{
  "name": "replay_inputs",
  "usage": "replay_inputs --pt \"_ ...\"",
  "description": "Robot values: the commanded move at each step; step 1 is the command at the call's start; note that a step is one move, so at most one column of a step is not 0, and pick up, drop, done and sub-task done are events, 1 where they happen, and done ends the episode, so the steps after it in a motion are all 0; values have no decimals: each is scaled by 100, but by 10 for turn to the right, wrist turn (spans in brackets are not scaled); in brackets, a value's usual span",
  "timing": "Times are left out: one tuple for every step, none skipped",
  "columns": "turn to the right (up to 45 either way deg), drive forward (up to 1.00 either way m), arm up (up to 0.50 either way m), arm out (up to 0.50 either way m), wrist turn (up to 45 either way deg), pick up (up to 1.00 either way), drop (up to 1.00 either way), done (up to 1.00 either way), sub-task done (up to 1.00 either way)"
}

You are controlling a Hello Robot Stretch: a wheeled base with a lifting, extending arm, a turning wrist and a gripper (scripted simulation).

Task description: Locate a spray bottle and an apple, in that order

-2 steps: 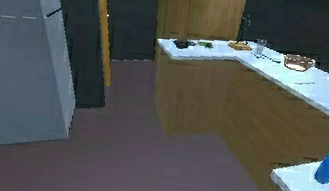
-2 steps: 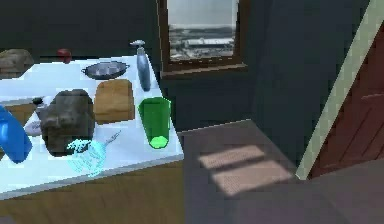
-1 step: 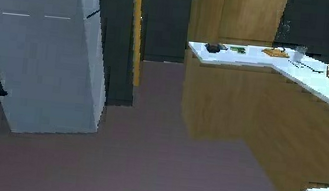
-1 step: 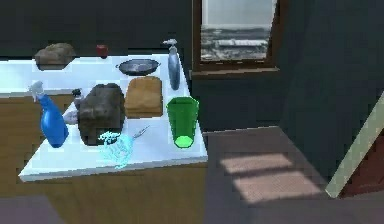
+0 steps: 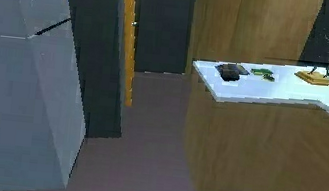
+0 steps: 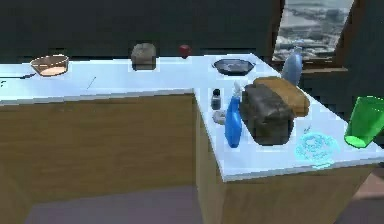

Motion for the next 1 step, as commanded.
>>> replay_inputs --pt "450 0 0 0 0 0 0 0 0"
